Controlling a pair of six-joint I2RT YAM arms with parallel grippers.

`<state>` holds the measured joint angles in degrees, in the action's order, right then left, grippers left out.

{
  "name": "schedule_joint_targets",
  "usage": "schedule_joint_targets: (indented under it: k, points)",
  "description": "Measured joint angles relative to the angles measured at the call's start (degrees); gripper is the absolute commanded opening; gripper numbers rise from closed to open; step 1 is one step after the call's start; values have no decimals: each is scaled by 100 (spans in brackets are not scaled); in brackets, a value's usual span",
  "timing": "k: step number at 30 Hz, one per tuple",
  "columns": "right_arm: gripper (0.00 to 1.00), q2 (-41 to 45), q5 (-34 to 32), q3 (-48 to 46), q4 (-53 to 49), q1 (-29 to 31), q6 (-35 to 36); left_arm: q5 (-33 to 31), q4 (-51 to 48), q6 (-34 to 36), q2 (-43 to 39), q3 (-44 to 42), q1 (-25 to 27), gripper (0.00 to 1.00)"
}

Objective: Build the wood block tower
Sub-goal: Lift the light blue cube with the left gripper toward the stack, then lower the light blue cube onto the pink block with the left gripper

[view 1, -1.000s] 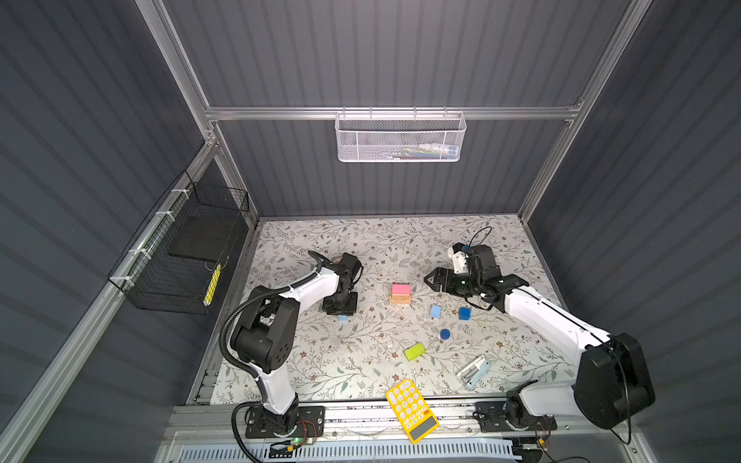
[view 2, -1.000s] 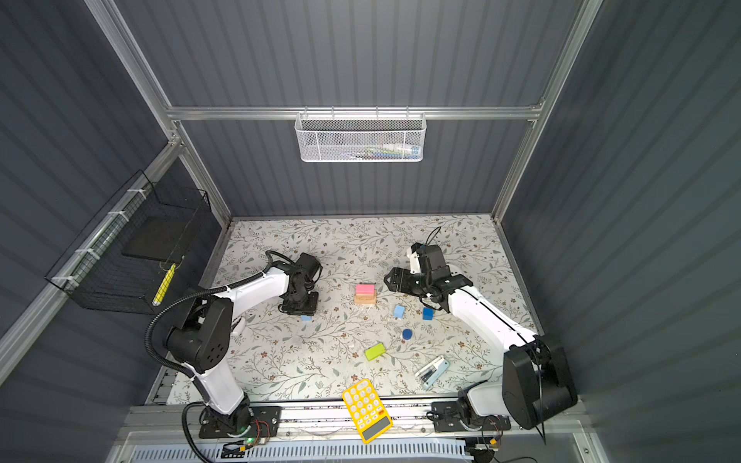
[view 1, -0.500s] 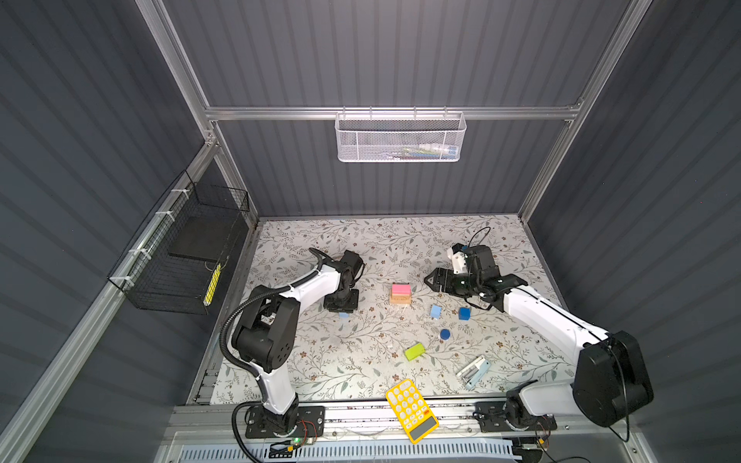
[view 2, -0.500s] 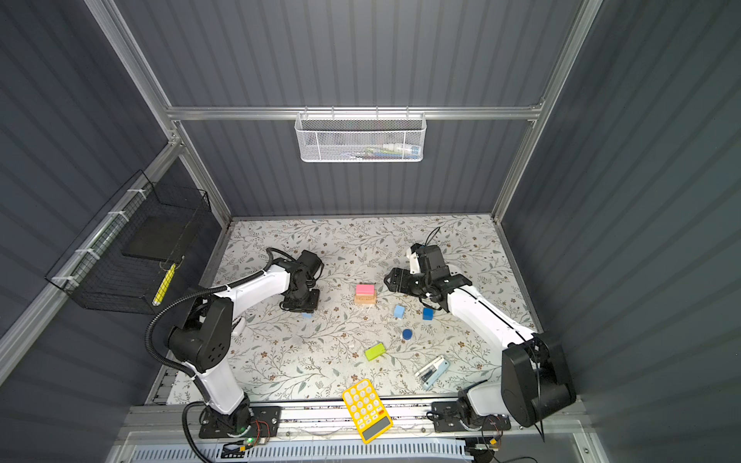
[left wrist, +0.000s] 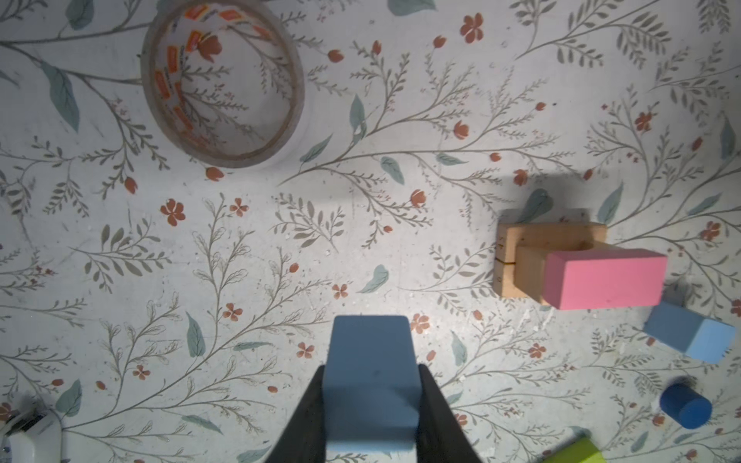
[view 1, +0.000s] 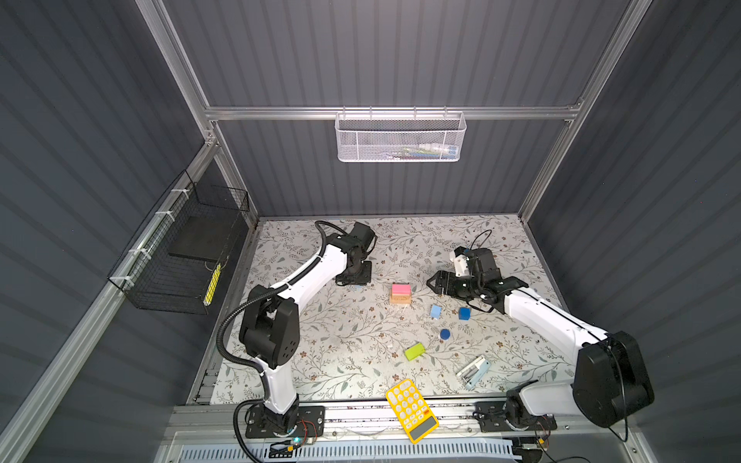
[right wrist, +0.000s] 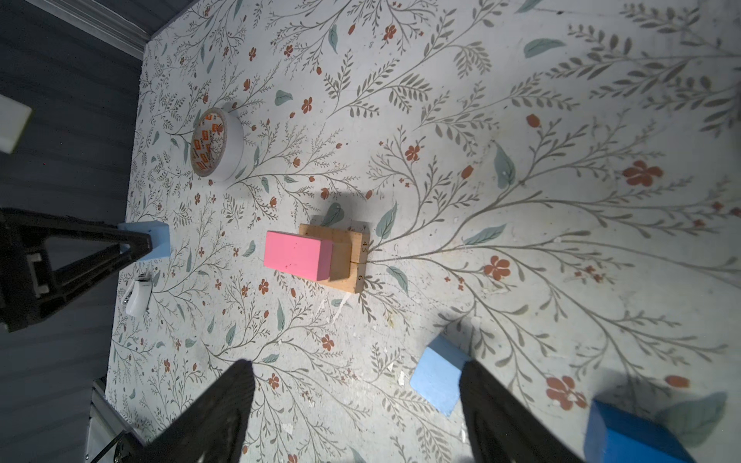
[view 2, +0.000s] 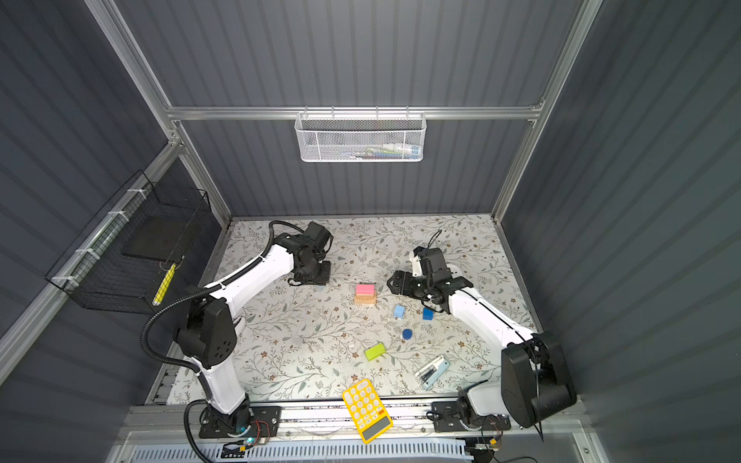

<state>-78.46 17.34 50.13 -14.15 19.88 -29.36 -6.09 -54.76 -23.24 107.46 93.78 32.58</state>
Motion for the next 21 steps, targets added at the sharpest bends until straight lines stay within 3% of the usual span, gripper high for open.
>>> schedule_joint_targets:
  k: [11, 21]
  points:
    - [82, 330, -22, -435, 61, -278, 39, -11, -463, -286, 1185, 1165, 675, 0]
    - [82, 396, -11, -686, 118, -463, 96, -17, -610, -601, 1462, 1829, 953, 0]
